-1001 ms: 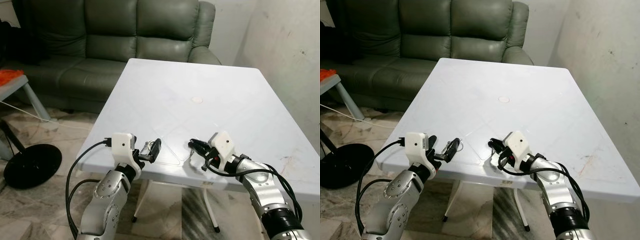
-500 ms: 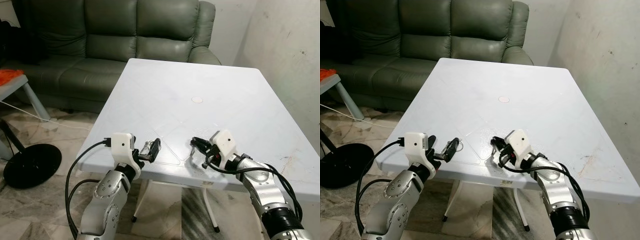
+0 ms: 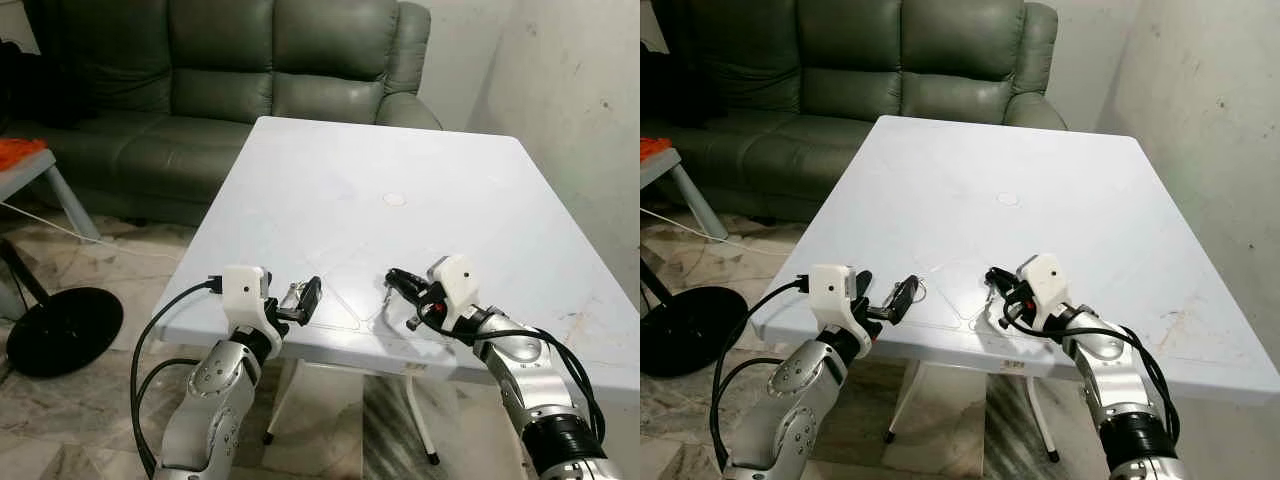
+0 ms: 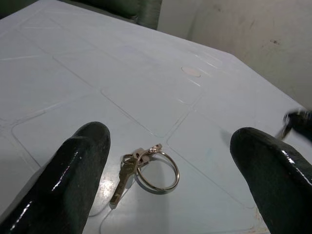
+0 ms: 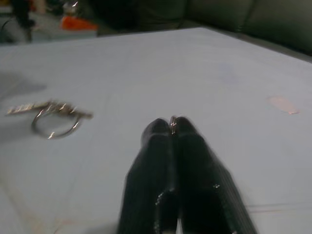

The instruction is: Hang keys on a hook

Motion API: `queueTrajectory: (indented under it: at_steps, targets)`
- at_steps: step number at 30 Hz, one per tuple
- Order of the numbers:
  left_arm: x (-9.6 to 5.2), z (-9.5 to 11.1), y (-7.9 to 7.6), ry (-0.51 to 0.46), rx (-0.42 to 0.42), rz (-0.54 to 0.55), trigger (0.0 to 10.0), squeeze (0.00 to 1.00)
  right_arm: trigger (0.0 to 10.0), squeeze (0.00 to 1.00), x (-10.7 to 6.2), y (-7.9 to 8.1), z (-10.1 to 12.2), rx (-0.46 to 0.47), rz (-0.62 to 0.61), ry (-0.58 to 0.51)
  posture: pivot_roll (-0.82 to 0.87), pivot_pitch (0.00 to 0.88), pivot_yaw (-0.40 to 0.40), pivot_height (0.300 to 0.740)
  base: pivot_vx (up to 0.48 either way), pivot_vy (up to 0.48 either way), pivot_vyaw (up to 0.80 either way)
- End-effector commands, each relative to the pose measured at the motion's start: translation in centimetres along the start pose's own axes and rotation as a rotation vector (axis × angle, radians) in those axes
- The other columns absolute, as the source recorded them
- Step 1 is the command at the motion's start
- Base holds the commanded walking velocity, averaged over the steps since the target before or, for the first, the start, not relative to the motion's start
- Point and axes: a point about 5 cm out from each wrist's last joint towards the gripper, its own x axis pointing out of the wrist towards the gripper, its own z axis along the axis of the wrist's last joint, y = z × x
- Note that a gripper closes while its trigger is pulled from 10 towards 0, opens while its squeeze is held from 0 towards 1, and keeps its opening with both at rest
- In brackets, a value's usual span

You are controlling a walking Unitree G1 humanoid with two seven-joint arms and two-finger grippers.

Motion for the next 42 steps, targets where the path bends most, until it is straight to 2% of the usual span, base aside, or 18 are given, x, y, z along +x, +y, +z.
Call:
queueTrajectory:
  at_steps: [1, 2, 3, 4, 6, 12, 19, 22, 24, 25, 26, 27, 29, 31, 35, 42]
  targets:
    - [0.3, 0.0, -0.6, -0.009, -0.022, -0.014, 10.0, 0.0, 2.5, 0.0, 0.4, -1.5, 1.6, 0.008, -0.109, -0.037, 0.03, 0.043, -0.055, 0.74, 0.0, 0.0, 0.0]
    - [0.3, 0.0, -0.6, -0.01, -0.022, -0.014, 10.0, 0.0, 2.5, 0.0, 0.5, -1.7, 1.7, 0.003, -0.131, -0.038, 0.03, 0.043, -0.055, 0.74, 0.0, 0.0, 0.0]
    - [0.4, 0.1, -0.6, -0.011, -0.022, -0.014, 10.0, 0.0, 9.6, 0.0, 0.5, -1.8, 1.8, -0.001, -0.151, -0.042, 0.03, 0.039, -0.056, 0.74, 0.0, 0.0, 0.0]
    - [0.4, 0.1, -0.6, -0.012, -0.022, -0.014, 10.0, 0.0, 10.0, 0.0, 0.5, -1.8, 1.8, 0.006, -0.154, -0.039, 0.03, 0.039, -0.056, 0.74, 0.0, 0.0, 0.0]
    - [0.4, 0.1, -0.6, -0.013, -0.021, -0.016, 10.0, 0.0, 10.0, 0.0, 0.7, -2.3, 1.8, -0.003, -0.235, -0.019, 0.03, 0.036, -0.057, 0.74, 0.0, 0.0, 0.0]
    - [0.5, 0.1, -0.8, -0.014, -0.024, -0.019, 10.0, 0.0, 10.0, 0.0, 1.0, -2.4, 1.7, -0.023, -0.291, 0.011, 0.03, 0.03, -0.059, 0.74, 0.0, 0.0, 0.0]
    - [0.5, 0.1, -0.8, -0.018, -0.027, -0.02, 10.0, 0.0, 10.0, 0.0, 1.3, -3.6, 1.2, -0.08, -0.495, 0.131, 0.03, 0.018, -0.061, 0.74, 0.0, 0.0, 0.0]
    - [0.5, 0.1, -0.8, -0.019, -0.029, -0.021, 10.0, 0.0, 10.0, 0.0, 1.4, -3.7, 1.4, -0.057, -0.491, 0.117, 0.03, 0.015, -0.061, 0.74, 0.0, 0.0, 0.0]
    - [0.6, 0.1, -0.9, -0.02, -0.028, -0.023, 10.0, 0.0, 10.0, 0.0, 1.4, -3.6, 1.6, -0.054, -0.482, 0.095, 0.03, 0.014, -0.062, 0.74, 0.0, 0.0, 0.0]
    - [0.6, 0.2, -1.0, -0.022, -0.028, -0.025, 10.0, 0.0, 10.0, 0.0, 1.4, -3.2, 1.9, -0.021, -0.422, 0.043, 0.03, 0.013, -0.061, 0.74, 0.0, 0.0, 0.0]
    - [0.6, 0.2, -1.0, -0.023, -0.027, -0.027, 10.0, 0.0, 10.0, 0.0, 1.3, -2.4, 2.1, -0.025, -0.312, -0.007, 0.03, 0.013, -0.061, 0.74, 0.0, 0.0, 0.0]
    - [0.6, 0.2, -1.0, -0.023, -0.027, -0.027, 10.0, 0.0, 10.0, 0.0, 1.3, -2.4, 2.1, -0.025, -0.312, -0.007, 0.03, 0.013, -0.061, 0.74, 0.0, 0.0, 0.0]
    - [0.6, 0.2, -1.0, -0.024, -0.027, -0.027, 10.0, 0.0, 10.0, 0.0, 0.8, -1.2, 2.3, -0.048, -0.15, -0.073, 0.03, 0.013, -0.061, 0.74, 0.0, 0.0, 0.0]
    - [0.6, 0.3, -1.0, -0.027, -0.028, -0.026, 10.0, 0.0, 10.0, 0.0, 0.2, -0.4, 1.8, -0.11, -0.062, -0.048, 0.03, 0.017, -0.06, 0.74, 0.0, 0.0, 0.0]
    - [0.6, 0.3, -0.9, -0.026, -0.029, -0.025, 10.0, 0.0, 10.0, 0.0, -0.1, 0.2, 1.1, -0.098, 0.004, -0.004, 0.03, 0.022, -0.059, 0.74, 0.0, 0.0, 0.0]
    - [0.7, 0.3, -1.1, -0.024, -0.031, -0.031, 10.0, 0.0, 10.0, 0.0, -0.1, 0.3, 1.0, -0.08, 0.014, 0.014, 0.02, 0.031, -0.056, 0.74, 0.0, 0.0, 0.0]
